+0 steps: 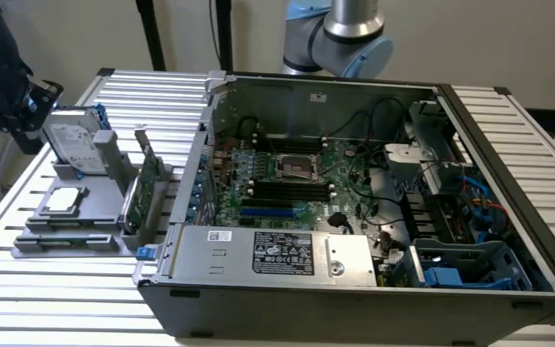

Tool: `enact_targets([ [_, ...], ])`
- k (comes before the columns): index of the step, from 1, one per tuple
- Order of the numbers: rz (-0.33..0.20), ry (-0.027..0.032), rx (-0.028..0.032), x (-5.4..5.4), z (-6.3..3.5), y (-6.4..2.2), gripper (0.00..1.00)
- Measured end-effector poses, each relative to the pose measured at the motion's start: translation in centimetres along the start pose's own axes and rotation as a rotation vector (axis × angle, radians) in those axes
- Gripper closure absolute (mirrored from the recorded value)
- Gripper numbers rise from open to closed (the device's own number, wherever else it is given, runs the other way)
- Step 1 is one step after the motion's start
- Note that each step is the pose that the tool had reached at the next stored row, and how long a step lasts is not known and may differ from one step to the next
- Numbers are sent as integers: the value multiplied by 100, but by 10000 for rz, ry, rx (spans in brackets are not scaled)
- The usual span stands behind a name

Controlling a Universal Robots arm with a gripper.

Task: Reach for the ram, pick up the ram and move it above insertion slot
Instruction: 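Reach for the ram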

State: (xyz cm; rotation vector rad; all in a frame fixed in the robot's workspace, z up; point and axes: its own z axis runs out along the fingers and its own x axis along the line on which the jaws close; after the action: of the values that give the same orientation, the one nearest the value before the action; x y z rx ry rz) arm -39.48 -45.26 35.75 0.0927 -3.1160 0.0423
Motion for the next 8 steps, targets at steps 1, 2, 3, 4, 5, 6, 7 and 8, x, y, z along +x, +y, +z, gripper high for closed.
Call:
enact_targets([
  [1,-29,-3,-16,4,11,-22,89],
  [2,-68,-7,-33,8,22,-40,89],
  [3,-122,-9,-46,12,30,-51,89],
  [4,-205,-12,-49,18,34,-56,89],
  [5,-330,-15,-47,23,37,-56,89],
  [6,-504,-19,-42,23,38,-56,89],
  [7,-685,-21,-37,23,38,-56,89],
  [8,-864,-25,-33,23,39,-57,89],
])
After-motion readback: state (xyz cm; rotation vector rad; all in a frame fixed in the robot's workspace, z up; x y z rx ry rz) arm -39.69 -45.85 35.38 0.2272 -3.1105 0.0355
